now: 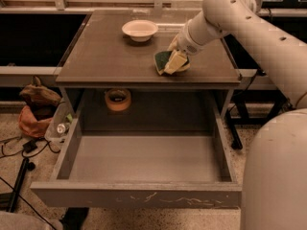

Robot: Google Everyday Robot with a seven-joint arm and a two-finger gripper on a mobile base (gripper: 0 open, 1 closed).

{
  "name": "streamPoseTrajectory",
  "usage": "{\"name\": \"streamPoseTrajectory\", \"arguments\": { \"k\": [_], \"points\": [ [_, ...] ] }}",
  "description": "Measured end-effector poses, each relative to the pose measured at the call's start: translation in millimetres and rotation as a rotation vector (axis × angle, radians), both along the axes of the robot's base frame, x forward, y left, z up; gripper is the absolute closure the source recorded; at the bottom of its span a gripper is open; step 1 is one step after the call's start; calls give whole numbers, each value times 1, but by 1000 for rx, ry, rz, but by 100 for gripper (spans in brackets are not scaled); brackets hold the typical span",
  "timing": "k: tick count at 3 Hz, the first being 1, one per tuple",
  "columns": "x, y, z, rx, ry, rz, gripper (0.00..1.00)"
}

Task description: Pick sponge from top drawer and place on counter

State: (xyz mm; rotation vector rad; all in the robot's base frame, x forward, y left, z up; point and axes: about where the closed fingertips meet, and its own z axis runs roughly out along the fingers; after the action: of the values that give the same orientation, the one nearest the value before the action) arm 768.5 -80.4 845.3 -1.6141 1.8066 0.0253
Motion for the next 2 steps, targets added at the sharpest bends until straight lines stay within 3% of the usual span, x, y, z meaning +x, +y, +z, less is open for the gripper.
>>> {"name": "streamPoseTrajectory", "arguments": {
  "k": [1, 2],
  "points": [
    [0, 0, 0, 0, 0, 0, 82],
    [0, 0, 0, 0, 0, 0, 59]
  ]
}}
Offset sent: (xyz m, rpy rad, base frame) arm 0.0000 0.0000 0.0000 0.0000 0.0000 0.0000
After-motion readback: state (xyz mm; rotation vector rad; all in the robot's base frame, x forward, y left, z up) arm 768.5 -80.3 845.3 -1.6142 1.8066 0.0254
